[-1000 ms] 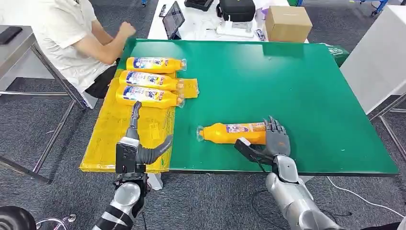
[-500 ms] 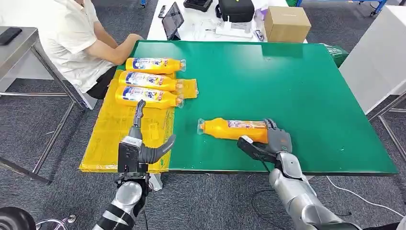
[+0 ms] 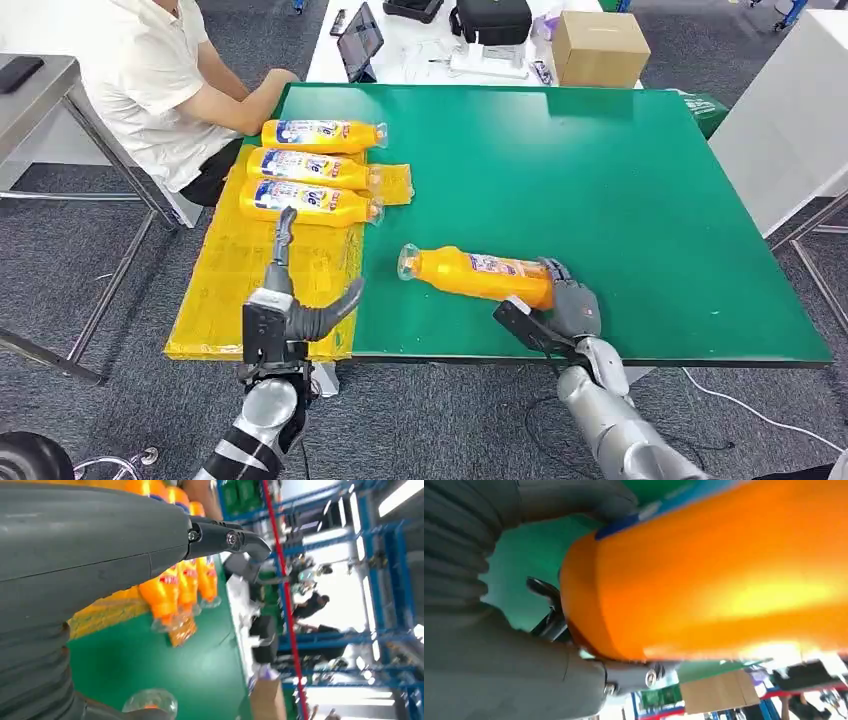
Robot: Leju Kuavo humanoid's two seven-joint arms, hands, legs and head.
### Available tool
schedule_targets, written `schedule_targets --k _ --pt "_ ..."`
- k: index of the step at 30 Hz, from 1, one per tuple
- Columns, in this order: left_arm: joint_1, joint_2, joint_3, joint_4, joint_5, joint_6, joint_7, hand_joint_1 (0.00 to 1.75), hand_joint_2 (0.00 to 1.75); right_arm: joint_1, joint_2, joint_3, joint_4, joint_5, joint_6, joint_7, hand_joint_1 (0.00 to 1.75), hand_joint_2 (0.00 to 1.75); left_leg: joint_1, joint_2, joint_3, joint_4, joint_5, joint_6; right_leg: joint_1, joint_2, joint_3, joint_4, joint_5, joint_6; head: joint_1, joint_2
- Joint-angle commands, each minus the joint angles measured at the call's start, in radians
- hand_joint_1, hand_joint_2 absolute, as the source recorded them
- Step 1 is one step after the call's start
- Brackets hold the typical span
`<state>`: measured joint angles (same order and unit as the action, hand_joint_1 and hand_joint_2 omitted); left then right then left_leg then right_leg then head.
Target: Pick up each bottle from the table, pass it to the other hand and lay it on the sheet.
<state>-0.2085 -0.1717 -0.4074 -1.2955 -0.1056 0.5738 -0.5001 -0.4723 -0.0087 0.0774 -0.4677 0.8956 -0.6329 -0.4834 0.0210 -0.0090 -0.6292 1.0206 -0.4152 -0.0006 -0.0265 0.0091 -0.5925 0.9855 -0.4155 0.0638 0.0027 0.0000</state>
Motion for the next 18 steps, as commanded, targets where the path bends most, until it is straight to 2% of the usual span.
schedule_targets --k 1,3,4,5,6,9,12,16,17,18 --pt "0.024 -0.004 0.027 -0.03 0.036 0.014 -0.014 0.0 1.75 0.024 0.047 -0.077 -0.047 -0.076 -0.004 -0.06 1.75 1.75 0.0 0.001 0.001 -0.001 0.0 0.001 0.0 0.0 0.001 0.0 0.0 -0.002 0.0 0.0" --pt "0.07 -0.029 0.058 -0.056 0.18 -0.015 -0.001 0.0 1.75 0.054 0.052 -0.081 -0.122 -0.181 -0.029 -0.109 1.75 1.75 0.0 0.001 0.002 -0.001 -0.001 0.001 0.001 0.0 0.002 -0.001 -0.001 -0.003 0.0 0.0" --pt "0.079 -0.026 0.049 -0.048 0.209 -0.011 -0.009 0.0 1.75 0.063 0.043 -0.056 -0.148 -0.201 -0.027 -0.097 1.75 1.75 0.001 0.001 0.002 -0.001 -0.001 0.001 0.001 0.0 0.002 -0.001 -0.001 -0.003 0.0 0.0" --pt "0.088 -0.03 0.052 -0.032 0.299 -0.047 0.052 0.0 1.75 0.074 0.041 -0.056 -0.176 -0.252 -0.027 -0.107 1.75 1.75 0.0 0.001 0.0 0.0 -0.001 0.001 0.001 0.0 0.001 -0.001 -0.001 -0.002 0.0 0.0" --pt "0.091 -0.031 0.051 -0.016 0.332 -0.056 0.063 0.0 1.75 0.08 0.038 -0.052 -0.188 -0.271 -0.033 -0.111 1.75 1.75 0.0 0.001 -0.002 0.0 -0.001 0.001 0.0 0.001 -0.001 -0.001 -0.001 -0.002 0.0 0.0" --pt "0.122 -0.033 0.004 0.024 0.425 -0.113 0.073 0.0 1.75 0.104 0.042 -0.057 -0.253 -0.375 -0.02 -0.139 1.75 1.75 0.0 -0.001 -0.001 -0.001 -0.002 0.001 0.0 -0.001 0.0 -0.001 -0.002 -0.003 0.0 0.0" --pt "0.136 -0.027 -0.049 0.03 0.473 -0.176 0.081 0.0 1.75 0.113 0.041 -0.047 -0.279 -0.421 0.016 -0.136 1.75 1.75 0.0 0.0 -0.002 -0.001 -0.002 0.001 0.0 -0.001 -0.001 -0.001 -0.001 -0.003 0.0 0.0" --pt "0.133 -0.028 -0.054 0.028 0.472 -0.176 0.081 0.0 1.75 0.113 0.044 -0.045 -0.28 -0.423 0.015 -0.137 1.75 1.75 0.0 0.0 -0.004 -0.001 -0.001 0.001 0.0 0.0 -0.004 -0.001 -0.001 -0.002 0.0 0.0" --pt "0.132 -0.013 -0.071 0.019 0.515 -0.239 0.112 0.0 1.75 0.11 0.046 -0.04 -0.276 -0.447 0.04 -0.15 1.75 1.75 0.0 0.001 -0.002 -0.001 -0.002 0.001 0.001 0.0 -0.002 -0.001 -0.002 -0.003 0.0 0.0" --pt "0.133 -0.013 -0.072 0.02 0.515 -0.24 0.112 0.0 1.75 0.109 0.049 -0.039 -0.277 -0.448 0.04 -0.151 1.75 1.75 0.0 0.0 -0.004 -0.001 -0.001 0.001 0.0 0.0 -0.004 -0.001 -0.001 -0.003 0.0 0.0"
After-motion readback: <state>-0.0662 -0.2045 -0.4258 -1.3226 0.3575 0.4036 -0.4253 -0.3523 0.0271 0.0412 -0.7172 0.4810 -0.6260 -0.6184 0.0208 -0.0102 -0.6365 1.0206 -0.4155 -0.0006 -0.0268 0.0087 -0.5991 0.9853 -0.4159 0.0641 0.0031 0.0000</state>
